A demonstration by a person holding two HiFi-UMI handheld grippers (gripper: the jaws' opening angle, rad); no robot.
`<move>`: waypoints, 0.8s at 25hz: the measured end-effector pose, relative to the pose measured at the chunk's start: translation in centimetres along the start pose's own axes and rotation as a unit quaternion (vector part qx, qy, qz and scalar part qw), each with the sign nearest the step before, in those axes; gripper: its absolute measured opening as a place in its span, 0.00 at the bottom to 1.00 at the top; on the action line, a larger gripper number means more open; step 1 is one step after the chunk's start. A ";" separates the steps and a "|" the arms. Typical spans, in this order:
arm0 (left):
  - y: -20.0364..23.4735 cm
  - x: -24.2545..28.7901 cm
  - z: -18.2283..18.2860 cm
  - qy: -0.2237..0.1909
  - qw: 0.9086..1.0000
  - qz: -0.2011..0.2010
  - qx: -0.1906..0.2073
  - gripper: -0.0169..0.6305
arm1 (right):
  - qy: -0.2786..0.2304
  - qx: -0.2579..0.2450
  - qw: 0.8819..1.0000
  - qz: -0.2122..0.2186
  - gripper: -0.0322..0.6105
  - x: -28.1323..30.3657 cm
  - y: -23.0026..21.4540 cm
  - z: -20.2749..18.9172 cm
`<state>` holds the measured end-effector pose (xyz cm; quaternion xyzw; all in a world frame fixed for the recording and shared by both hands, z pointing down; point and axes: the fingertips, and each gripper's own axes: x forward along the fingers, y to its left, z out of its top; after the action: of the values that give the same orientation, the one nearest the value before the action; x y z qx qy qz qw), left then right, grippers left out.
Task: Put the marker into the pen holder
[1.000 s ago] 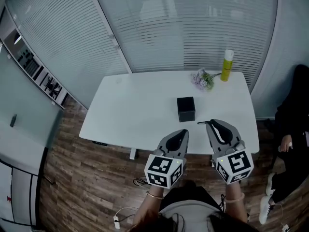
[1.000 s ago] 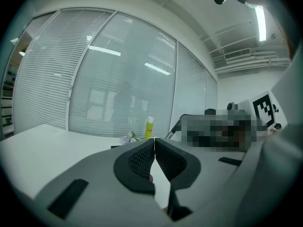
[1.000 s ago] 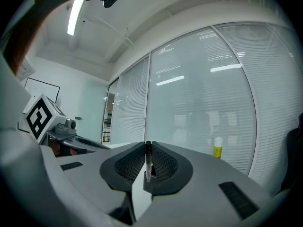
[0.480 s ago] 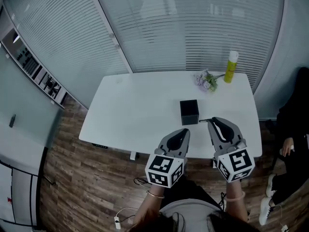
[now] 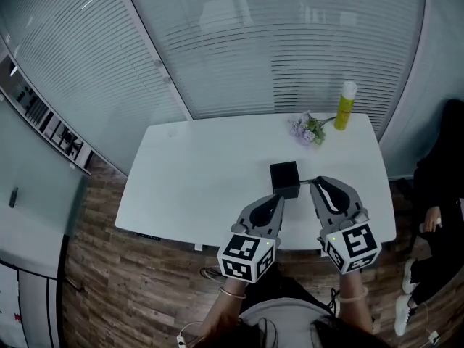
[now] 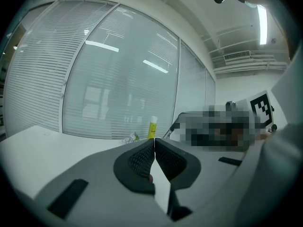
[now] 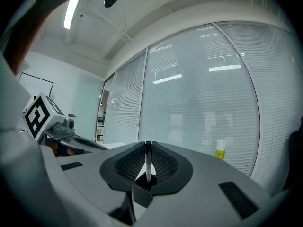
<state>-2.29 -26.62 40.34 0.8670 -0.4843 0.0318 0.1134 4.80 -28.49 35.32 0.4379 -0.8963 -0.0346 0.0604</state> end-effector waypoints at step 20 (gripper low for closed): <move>5.1 5.0 -1.0 0.020 0.999 -0.027 -0.019 0.06 | 0.080 0.024 0.996 -0.004 0.16 7.8 -1.5 -6.6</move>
<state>-3.92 -33.15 43.02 0.8769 -0.4585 0.0365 0.1399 2.15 -35.65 42.34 0.4441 -0.8874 0.0216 0.1217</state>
